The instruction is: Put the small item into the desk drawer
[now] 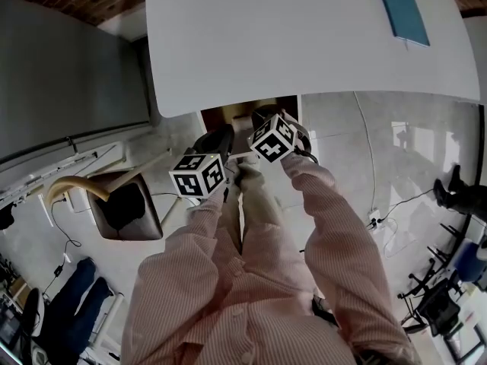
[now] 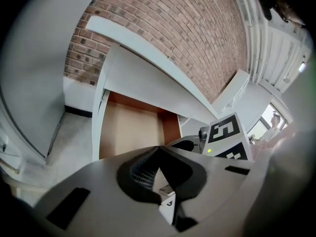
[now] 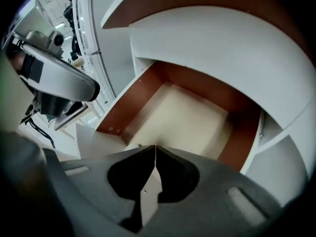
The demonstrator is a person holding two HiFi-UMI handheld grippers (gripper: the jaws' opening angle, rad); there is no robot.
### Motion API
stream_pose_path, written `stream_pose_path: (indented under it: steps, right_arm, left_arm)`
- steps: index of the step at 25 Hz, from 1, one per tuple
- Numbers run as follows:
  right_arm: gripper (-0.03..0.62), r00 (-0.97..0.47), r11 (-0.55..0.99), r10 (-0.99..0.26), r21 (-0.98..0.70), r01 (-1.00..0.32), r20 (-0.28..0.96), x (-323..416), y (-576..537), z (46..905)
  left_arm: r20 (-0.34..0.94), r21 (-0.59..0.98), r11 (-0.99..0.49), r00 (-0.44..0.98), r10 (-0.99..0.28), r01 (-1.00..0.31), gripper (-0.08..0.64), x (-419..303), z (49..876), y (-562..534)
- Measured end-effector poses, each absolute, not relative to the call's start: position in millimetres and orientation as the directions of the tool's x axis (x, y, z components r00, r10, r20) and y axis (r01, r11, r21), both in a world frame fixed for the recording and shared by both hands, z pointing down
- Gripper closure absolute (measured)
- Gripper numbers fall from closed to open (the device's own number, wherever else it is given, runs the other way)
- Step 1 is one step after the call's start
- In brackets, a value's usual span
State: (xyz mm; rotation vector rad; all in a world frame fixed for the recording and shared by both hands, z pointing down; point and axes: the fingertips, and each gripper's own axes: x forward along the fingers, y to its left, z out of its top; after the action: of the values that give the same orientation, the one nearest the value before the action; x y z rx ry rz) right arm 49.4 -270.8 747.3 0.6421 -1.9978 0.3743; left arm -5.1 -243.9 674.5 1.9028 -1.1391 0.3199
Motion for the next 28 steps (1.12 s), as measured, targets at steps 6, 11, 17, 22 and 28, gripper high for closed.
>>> stream_pose_path:
  steps: [6, 11, 17, 22, 28]
  right_arm:
    - [0.584, -0.423, 0.771, -0.331, -0.017, -0.637, 0.843, 56, -262, 700]
    - [0.586, -0.469, 0.706, -0.393, -0.067, -0.705, 0.791, 61, -251, 653]
    - [0.586, -0.523, 0.625, -0.485, -0.141, -0.768, 0.701, 70, -242, 593]
    - [0.586, -0.545, 0.554, -0.572, -0.202, -0.808, 0.613, 80, -236, 549]
    - [0.586, -0.544, 0.489, -0.673, -0.251, -0.835, 0.501, 95, -237, 501]
  left_arm:
    - [0.581, 0.54, -0.242, 0.565, -0.586, -0.806, 0.56, -6, 641, -235]
    - [0.552, 0.524, -0.309, 0.593, -0.587, -0.794, 0.56, -8, 606, -231]
    - [0.503, 0.495, -0.411, 0.638, -0.583, -0.766, 0.56, -2, 561, -228]
    - [0.444, 0.494, -0.457, 0.666, -0.599, -0.74, 0.56, 1, 525, -224]
    - [0.357, 0.471, -0.516, 0.689, -0.631, -0.716, 0.56, 0, 476, -230]
